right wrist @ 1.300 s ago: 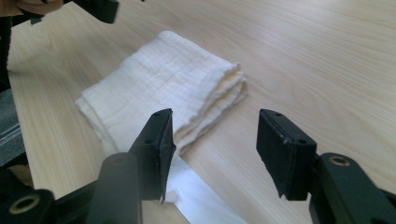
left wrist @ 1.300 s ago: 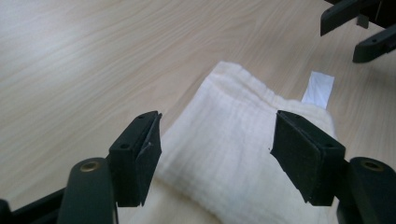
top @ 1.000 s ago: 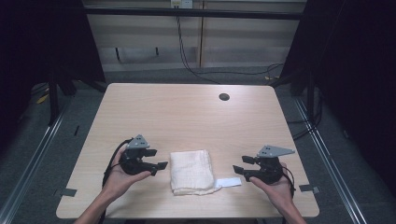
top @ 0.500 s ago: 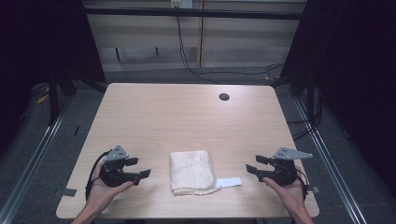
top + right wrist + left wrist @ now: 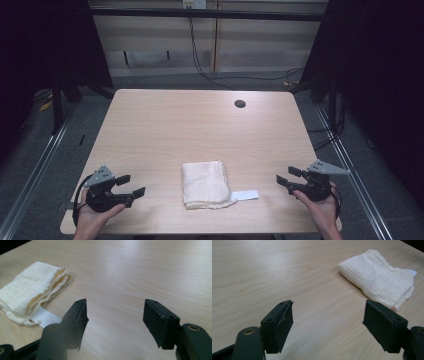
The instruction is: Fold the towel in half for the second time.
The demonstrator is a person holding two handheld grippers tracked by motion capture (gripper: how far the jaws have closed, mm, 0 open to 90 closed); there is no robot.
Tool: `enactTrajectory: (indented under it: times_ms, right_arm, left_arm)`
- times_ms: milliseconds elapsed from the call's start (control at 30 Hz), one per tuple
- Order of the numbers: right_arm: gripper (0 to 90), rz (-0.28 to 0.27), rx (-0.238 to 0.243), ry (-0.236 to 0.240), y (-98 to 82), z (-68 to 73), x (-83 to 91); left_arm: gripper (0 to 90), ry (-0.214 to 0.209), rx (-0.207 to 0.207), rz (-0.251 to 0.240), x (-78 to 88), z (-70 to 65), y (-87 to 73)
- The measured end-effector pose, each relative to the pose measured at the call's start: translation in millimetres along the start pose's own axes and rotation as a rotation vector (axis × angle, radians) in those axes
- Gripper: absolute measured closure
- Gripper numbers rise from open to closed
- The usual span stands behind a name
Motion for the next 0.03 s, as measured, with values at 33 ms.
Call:
enactTrajectory:
  times_ms: [33]
  right_arm:
    - [35.7,0.007,0.004,-0.003,-1.4,0.2,-1.9]
  left_arm:
    - [23.3,0.006,0.006,-0.003,-0.9,2.5,0.9]
Point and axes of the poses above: each handheld gripper's, and its own axes: x roughly backward along the jaws, y roughly out of its top, z roughly to its left, the point moved 4 cm from there along -x, roughly forward along the jaws, and after that the axes turned 15 degrees about x, right-handed, at the moved point
